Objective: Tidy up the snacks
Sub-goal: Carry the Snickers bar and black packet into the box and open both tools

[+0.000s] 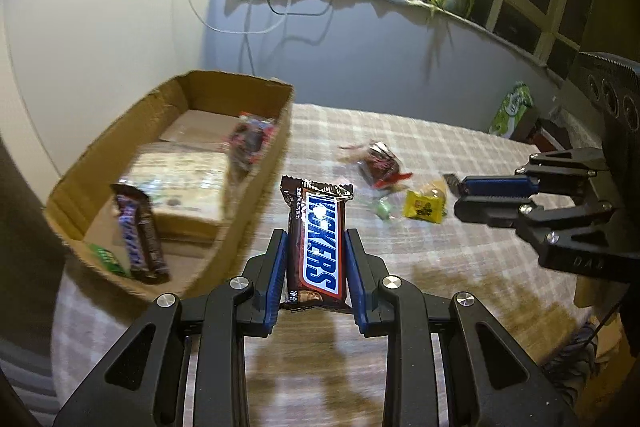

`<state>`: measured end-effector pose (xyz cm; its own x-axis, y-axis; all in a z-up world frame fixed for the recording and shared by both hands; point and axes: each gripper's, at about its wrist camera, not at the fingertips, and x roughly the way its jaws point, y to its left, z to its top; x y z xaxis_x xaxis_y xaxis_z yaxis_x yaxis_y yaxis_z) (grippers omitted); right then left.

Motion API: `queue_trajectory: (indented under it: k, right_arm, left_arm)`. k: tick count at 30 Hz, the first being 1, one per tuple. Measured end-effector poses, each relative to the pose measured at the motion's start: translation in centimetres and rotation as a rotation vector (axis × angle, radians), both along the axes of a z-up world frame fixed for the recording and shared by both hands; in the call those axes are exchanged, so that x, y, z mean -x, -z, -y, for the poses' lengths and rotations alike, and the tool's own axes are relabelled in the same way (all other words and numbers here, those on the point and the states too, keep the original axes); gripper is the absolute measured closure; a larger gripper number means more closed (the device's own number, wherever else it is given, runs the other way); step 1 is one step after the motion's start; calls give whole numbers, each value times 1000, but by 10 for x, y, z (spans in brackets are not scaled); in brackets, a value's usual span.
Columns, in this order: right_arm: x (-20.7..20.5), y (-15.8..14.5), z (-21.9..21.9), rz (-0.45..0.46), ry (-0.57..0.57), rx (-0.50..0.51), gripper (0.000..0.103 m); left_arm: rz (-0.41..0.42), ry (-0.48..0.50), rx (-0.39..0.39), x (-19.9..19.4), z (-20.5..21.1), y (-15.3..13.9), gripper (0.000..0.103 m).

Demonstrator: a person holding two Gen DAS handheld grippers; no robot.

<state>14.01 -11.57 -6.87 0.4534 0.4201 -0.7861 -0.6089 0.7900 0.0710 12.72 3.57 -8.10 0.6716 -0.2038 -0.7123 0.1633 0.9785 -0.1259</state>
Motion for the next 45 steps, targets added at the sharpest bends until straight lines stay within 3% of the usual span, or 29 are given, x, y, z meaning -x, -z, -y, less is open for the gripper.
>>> queue_trajectory:
  k: [18,34,45]
  right_arm:
    - [-60,-35,-82,65,-22,-48,82]
    - [-142,-8,-150,15,-7,-67,82]
    - [-174,18,-171,-35,6,-72,82]
  left_arm:
    - [57,-137,15,-1,-84,-11,76]
    - [50,-96,29,-15,-92,3,76]
    - [39,-95,24,-22,-93,8,76]
